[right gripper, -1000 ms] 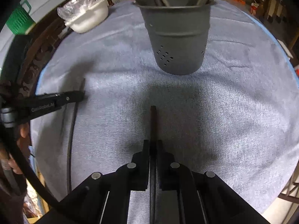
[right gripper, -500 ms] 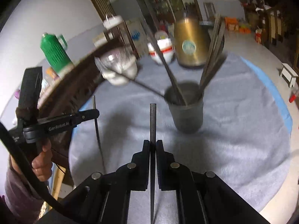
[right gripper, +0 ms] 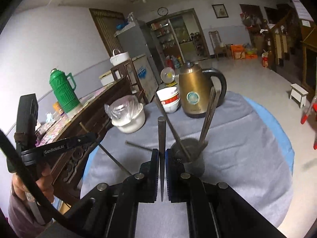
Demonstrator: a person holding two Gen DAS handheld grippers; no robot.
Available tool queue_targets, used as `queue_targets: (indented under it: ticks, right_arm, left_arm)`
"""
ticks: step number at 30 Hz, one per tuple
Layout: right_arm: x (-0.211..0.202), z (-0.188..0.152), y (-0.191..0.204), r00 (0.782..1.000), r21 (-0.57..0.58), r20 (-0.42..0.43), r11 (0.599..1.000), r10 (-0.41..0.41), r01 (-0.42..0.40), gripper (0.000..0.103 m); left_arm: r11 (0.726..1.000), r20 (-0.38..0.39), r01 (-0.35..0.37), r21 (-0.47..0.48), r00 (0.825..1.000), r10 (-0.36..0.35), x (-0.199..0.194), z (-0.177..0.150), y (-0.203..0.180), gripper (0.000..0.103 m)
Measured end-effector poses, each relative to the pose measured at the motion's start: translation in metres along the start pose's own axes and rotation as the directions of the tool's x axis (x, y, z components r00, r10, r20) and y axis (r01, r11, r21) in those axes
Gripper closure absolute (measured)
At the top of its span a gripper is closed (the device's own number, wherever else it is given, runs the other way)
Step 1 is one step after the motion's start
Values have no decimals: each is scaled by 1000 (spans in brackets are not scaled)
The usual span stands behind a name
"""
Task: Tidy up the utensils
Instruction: 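Lift both held chopsticks up over the grey cup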
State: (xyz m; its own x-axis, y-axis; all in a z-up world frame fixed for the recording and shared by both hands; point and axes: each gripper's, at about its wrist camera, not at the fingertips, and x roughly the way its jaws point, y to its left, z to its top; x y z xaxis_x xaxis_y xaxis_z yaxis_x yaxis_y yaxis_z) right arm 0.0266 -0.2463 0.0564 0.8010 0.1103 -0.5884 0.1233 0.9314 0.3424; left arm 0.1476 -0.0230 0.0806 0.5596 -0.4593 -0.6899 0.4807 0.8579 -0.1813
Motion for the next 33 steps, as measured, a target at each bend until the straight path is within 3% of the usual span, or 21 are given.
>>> queue_targets:
  ticks: [13, 21, 33]
  right_arm:
    - [-16, 49, -8, 990, -6, 117, 997, -79, 80, 96]
    - [-17, 63, -15, 968, 12, 209, 990, -141, 141, 96]
    - [1, 57, -34, 971, 60, 187, 988, -151, 142, 96]
  left_arm:
    - [1000, 132, -6, -13, 991, 8, -12, 57, -25, 98]
    - [1000, 210, 8, -5, 978, -7, -10, 74, -46, 98]
    - [999, 177, 18, 32, 984, -24, 22, 63, -66, 98]
